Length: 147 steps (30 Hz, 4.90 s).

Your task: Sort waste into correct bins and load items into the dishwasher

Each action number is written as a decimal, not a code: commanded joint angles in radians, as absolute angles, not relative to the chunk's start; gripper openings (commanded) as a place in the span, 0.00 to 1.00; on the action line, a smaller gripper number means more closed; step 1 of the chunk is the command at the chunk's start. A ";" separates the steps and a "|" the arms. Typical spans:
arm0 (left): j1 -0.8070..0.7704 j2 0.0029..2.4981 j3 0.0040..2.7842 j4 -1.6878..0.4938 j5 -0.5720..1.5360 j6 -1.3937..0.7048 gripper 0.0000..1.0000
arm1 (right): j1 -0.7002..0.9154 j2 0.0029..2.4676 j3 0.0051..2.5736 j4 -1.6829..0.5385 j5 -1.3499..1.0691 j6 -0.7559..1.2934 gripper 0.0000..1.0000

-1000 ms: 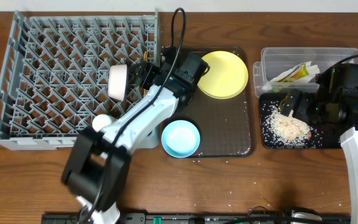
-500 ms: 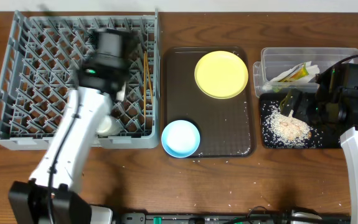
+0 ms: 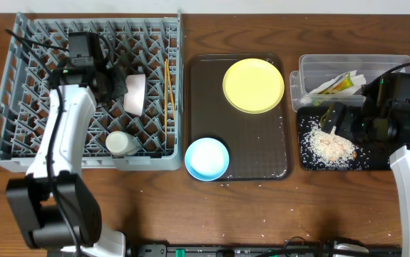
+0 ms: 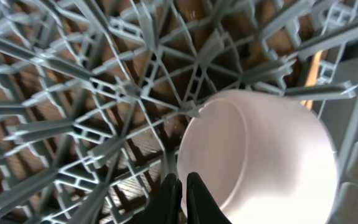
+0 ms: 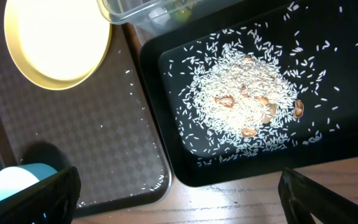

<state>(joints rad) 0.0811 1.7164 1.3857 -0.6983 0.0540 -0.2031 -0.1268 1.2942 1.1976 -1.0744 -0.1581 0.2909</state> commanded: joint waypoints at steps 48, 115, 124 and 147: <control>-0.081 1.758 1.378 -0.677 0.025 -0.117 0.08 | -0.137 1.295 1.215 -1.074 -0.162 0.275 0.99; -0.776 1.823 1.187 -0.414 0.346 -0.371 0.08 | -0.137 1.295 1.215 -1.074 -0.162 0.275 0.99; -0.743 1.682 1.259 -0.693 0.124 -0.300 0.38 | -0.137 1.295 1.215 -1.074 -0.162 0.275 0.99; -0.701 1.921 1.197 -0.637 -0.014 -0.259 0.08 | -0.137 1.295 1.215 -1.074 -0.162 0.275 0.99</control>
